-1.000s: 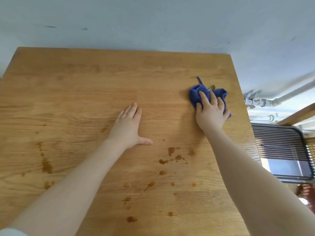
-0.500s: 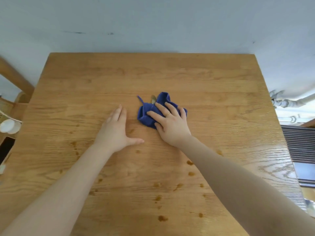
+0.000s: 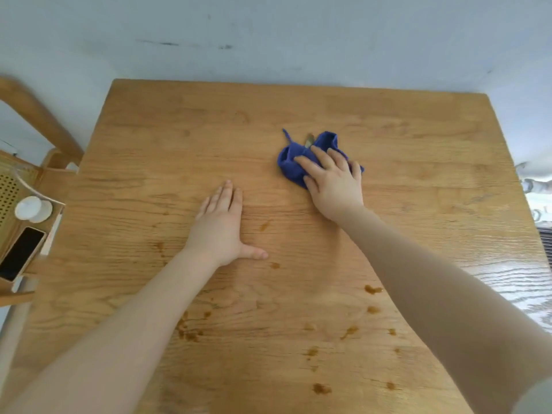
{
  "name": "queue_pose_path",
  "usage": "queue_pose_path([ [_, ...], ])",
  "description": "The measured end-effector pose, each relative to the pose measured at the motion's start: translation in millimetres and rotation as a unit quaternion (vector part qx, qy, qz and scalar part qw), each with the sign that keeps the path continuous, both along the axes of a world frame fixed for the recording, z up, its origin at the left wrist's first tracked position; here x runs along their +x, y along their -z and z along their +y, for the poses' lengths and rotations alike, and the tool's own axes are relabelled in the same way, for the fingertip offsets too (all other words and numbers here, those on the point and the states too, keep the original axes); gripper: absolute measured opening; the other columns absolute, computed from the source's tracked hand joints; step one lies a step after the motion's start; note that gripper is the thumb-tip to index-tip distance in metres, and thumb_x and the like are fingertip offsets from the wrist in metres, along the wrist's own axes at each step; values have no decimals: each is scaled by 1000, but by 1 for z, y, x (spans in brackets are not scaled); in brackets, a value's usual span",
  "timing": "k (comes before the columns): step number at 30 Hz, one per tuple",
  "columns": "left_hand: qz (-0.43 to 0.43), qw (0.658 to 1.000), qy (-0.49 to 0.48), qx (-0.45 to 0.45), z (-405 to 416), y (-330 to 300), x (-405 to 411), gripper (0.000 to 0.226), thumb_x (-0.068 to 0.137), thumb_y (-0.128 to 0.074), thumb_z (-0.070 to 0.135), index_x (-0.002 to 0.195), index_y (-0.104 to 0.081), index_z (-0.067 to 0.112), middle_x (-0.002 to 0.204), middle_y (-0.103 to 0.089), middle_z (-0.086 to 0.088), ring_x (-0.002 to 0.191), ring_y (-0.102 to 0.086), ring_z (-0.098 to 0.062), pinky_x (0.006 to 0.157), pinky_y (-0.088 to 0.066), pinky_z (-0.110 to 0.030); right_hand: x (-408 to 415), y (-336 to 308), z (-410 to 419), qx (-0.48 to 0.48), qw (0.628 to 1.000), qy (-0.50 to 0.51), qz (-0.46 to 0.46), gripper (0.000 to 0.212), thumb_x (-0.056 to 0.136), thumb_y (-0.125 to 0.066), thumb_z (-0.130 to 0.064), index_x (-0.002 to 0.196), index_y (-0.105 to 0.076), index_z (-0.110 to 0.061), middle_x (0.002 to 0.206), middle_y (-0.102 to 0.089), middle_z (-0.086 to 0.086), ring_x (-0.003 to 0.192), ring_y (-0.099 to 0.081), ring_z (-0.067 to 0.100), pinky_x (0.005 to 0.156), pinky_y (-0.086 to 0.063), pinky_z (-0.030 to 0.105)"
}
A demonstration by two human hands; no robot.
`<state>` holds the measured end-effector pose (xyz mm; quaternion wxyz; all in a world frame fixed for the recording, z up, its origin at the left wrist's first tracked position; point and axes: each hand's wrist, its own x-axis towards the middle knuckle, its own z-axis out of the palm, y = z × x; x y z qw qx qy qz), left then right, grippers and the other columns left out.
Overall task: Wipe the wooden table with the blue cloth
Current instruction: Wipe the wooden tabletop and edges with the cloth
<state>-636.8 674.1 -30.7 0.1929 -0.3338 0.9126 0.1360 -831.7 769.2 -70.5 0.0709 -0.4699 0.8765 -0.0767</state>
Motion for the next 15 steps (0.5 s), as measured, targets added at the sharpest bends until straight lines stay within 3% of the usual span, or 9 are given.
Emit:
queue_pose_path([
  [4, 11, 1000, -3, 10, -1, 0, -1, 134, 57, -67, 72, 149, 9, 10, 156, 18, -9, 145, 10, -21, 116, 5, -33, 41, 1, 43, -23, 989, -143, -14, 44, 86, -34, -42, 126, -52, -39, 141, -47, -1, 129, -42, 32, 98, -30, 55],
  [7, 7, 1000, -10, 10, 0, 0, -4, 135, 56, -68, 72, 149, 8, 11, 156, 18, -7, 145, 10, -20, 116, 5, -33, 29, 4, 40, -27, 980, -191, -42, 41, 88, -36, -44, 124, -54, -41, 140, -48, -4, 128, -44, 31, 96, -31, 53],
  [10, 1, 1000, -10, -3, -2, 3, -4, 136, 55, -68, 72, 148, 9, 10, 156, 18, -7, 145, 10, -20, 117, 4, -34, 5, 1, 3, -30, 989, -140, -48, 44, 89, -32, -48, 128, -49, -43, 145, -41, -7, 135, -33, 26, 102, -23, 50],
  [15, -19, 1000, -24, 2, 1, 2, -4, 137, 55, -68, 72, 148, 11, 12, 156, 21, -4, 145, 10, -19, 118, 0, -33, -1, -3, -45, -21, 997, -10, -68, 39, 96, -39, -37, 134, -41, -44, 153, -26, -6, 141, -15, 23, 111, -9, 47],
])
